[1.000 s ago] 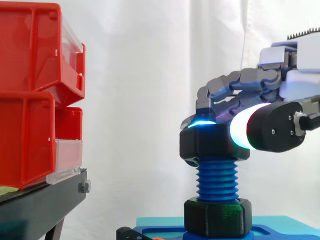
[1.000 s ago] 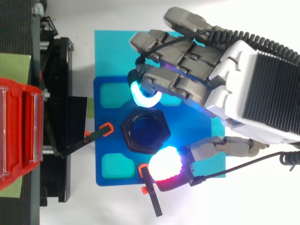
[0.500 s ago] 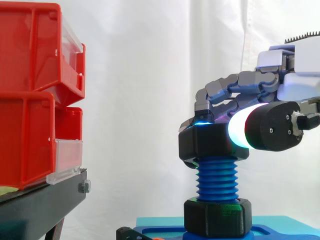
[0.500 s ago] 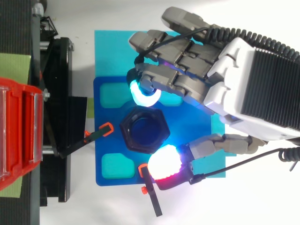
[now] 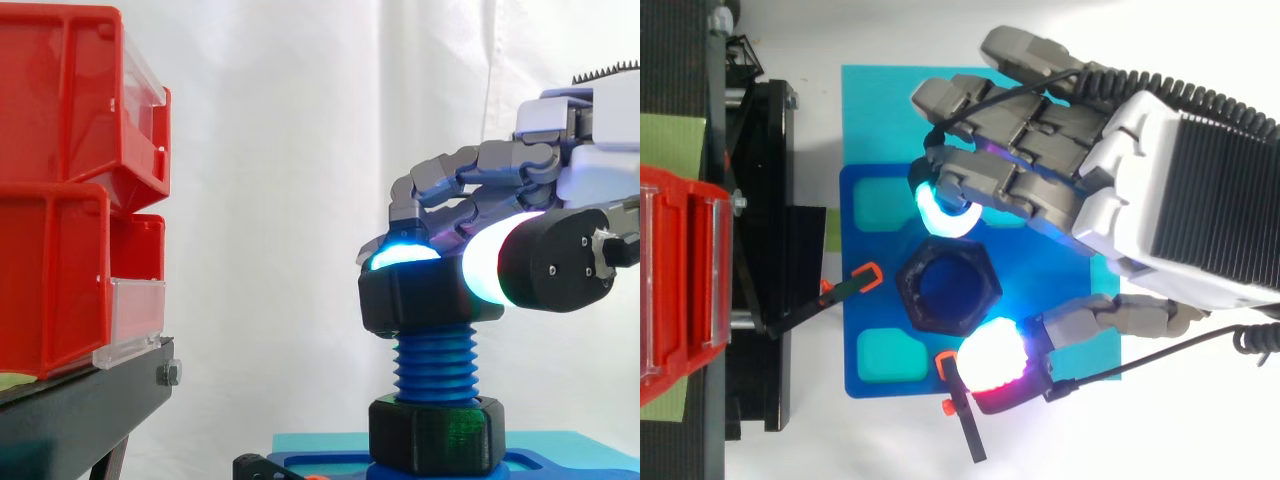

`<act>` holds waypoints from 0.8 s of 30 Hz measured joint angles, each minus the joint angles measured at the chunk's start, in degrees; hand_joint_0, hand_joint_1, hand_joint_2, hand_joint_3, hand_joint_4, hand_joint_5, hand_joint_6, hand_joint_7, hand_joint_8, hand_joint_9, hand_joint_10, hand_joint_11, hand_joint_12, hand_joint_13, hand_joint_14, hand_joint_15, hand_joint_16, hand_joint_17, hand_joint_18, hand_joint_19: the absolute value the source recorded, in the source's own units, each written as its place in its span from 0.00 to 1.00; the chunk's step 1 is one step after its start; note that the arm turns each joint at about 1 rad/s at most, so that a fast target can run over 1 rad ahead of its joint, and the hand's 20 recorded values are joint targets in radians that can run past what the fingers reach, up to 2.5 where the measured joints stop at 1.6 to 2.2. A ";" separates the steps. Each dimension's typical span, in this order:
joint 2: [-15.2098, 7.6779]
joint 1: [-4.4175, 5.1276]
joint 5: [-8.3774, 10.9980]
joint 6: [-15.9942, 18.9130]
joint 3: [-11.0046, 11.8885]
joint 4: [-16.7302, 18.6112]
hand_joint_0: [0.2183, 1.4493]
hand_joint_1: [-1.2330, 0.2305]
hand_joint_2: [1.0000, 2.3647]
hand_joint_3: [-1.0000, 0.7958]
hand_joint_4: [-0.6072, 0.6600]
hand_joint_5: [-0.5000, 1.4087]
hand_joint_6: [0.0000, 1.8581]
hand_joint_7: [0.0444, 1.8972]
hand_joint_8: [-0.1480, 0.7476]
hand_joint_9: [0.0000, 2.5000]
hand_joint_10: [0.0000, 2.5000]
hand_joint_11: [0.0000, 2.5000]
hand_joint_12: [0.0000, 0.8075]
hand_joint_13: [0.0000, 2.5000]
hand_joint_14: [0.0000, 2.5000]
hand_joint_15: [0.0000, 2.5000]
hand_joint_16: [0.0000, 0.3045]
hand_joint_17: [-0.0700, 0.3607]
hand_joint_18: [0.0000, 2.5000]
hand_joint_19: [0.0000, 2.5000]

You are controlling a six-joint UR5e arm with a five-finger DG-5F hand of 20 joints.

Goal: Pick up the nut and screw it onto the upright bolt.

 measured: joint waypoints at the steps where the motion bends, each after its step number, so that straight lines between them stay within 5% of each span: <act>1: 0.00 0.00 -0.19 -0.08 0.00 0.00 0.26 0.46 0.00 0.28 0.70 0.20 0.27 0.66 0.51 0.22 0.00 0.00 0.41 0.21 0.00 0.00 0.12 0.35 0.14 0.01; 14: 0.01 -0.12 -2.02 -0.82 -1.01 -0.43 0.26 0.46 0.00 0.28 0.70 0.20 0.27 0.66 0.51 0.22 0.00 0.00 0.41 0.21 0.00 0.00 0.12 0.35 0.15 0.01; 24: -0.01 -0.51 -2.27 -0.63 -3.36 3.07 0.26 0.46 0.00 0.28 0.71 0.20 0.27 0.67 0.51 0.22 0.00 0.00 0.41 0.21 0.00 0.00 0.12 0.35 0.15 0.01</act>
